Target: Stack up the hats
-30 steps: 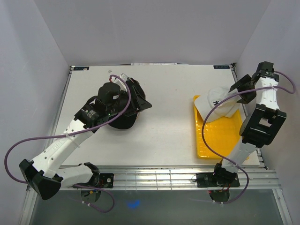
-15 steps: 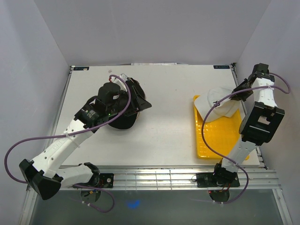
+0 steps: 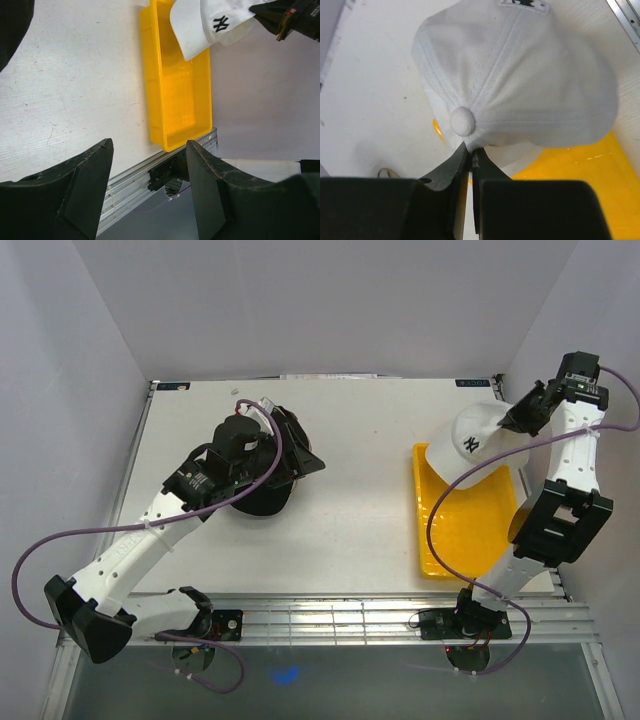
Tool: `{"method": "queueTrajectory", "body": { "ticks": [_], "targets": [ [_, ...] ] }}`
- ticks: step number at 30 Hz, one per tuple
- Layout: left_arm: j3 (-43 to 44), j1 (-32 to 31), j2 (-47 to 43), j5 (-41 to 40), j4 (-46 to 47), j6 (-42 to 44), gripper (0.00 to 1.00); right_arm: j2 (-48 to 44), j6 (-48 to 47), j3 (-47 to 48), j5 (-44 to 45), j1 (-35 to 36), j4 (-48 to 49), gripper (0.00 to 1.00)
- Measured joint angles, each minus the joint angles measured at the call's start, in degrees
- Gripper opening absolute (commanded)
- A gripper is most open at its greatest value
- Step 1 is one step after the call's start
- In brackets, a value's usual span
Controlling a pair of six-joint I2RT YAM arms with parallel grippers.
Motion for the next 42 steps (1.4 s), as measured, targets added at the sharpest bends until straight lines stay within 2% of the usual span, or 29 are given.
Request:
{"method": "queueTrajectory", "body": {
  "ticks": [9, 20, 31, 42],
  "targets": [
    [1.22, 0.00, 0.48, -0.35, -0.76, 0.66, 0.74, -4.44, 0.72, 12.50, -4.70, 3.80, -3.06, 0.08],
    [1.55, 0.00, -1.51, -2.10, -1.70, 1.22, 0.78, -4.59, 4.15, 20.02, -6.99, 19.10, -5.92, 0.08],
    [2.12, 0.00, -4.00, -1.68, -1.33, 7.13, 0.82, -10.19, 7.56, 20.85, -9.01, 31.26, -6.10, 0.08],
    [1.22, 0.00, 0.20, 5.53, 7.04, 11.19, 0.83, -18.56, 9.29, 17.00, -11.28, 38.49, -4.94, 0.08]
  ]
}}
